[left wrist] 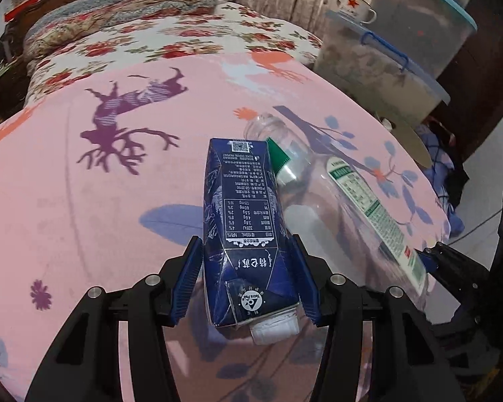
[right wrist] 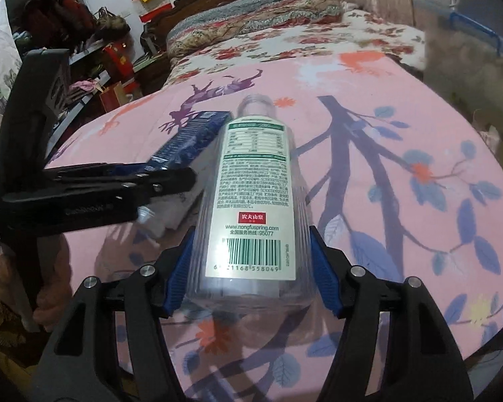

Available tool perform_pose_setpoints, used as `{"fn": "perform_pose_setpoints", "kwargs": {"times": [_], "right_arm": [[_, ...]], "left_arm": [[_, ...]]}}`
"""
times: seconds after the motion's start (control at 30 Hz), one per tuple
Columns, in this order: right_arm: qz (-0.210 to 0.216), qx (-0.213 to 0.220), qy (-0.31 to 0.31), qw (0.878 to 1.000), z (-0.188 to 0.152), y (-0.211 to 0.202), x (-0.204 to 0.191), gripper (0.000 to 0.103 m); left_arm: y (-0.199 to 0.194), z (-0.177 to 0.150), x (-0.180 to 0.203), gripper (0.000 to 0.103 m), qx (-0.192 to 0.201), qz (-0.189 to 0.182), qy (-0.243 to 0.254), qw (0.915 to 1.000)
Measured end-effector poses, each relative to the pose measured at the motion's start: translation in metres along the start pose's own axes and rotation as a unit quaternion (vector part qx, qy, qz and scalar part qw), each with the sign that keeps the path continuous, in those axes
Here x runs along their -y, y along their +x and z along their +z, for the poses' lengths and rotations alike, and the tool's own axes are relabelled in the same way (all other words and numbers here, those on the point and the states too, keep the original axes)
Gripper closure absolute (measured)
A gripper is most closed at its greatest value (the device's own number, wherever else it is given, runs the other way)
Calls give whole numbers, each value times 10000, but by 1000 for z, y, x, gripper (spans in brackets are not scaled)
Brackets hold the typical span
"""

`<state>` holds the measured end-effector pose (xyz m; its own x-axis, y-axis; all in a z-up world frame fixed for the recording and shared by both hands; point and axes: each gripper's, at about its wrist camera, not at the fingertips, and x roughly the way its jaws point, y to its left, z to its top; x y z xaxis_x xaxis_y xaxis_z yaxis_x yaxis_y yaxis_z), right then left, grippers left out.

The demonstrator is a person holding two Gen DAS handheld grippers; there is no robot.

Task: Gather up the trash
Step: 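Grasp the blue milk carton with left gripper while right grasps the water bottle, then carry carton and bottle to the tan wastebasket and open both grippers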

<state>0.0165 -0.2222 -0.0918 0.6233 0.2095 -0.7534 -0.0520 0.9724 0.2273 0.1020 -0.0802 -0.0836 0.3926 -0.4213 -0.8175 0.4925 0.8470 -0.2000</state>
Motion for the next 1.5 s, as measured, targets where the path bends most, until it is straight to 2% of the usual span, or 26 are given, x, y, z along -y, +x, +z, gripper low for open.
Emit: {"fn": "perform_pose_setpoints", "kwargs": {"times": [0.13,0.2,0.27,0.43,0.6,0.63,0.7,0.73,0.83,0.93,1.1,1.23,1.4,1.5], "right_arm": [[-22,41,-10,10000,0,2,0,35],[-14,58,69,10000,1,4,2,29],[20,79,168,9998,1,6,5,28],[139,148,414,9989,2,7,10,27],[196,210,481,9984,4,10,10,27],[195,223,477,9984,5,11,9,27],[260,233,421,9985,6,11,7,37],[250,246,403,9986,6,12,6,38],[232,380,484,9978,5,9,8,39],[121,591,630,9962,5,2,18,40],[-64,848,1012,9912,8,-11,52,40],[-214,1129,1522,9817,10,-28,95,40],[-535,1466,2409,9579,6,-61,180,40],[-770,1568,2853,9424,5,-77,234,40]], "left_arm": [[1,0,-1,53,13,-9,-28,10000],[0,0,-5,51,8,-43,-113,9999],[-2,1,-8,46,48,22,-130,9999],[-1,1,-14,40,66,-11,-222,9997],[-1,0,-23,34,97,-224,-380,9990],[-2,0,-26,34,121,-272,-434,9986],[-3,0,-27,39,154,-348,-462,9982],[-5,1,-27,53,180,-541,-443,9974],[-8,2,-22,54,253,-408,-327,9983],[-7,5,-17,55,213,-480,-287,9982],[-5,22,7,55,210,-705,-71,9973],[7,53,49,55,146,-945,357,9948],[44,91,106,55,-103,-1196,797,9896],[77,120,149,55,-341,-1467,1020,9833]]}}
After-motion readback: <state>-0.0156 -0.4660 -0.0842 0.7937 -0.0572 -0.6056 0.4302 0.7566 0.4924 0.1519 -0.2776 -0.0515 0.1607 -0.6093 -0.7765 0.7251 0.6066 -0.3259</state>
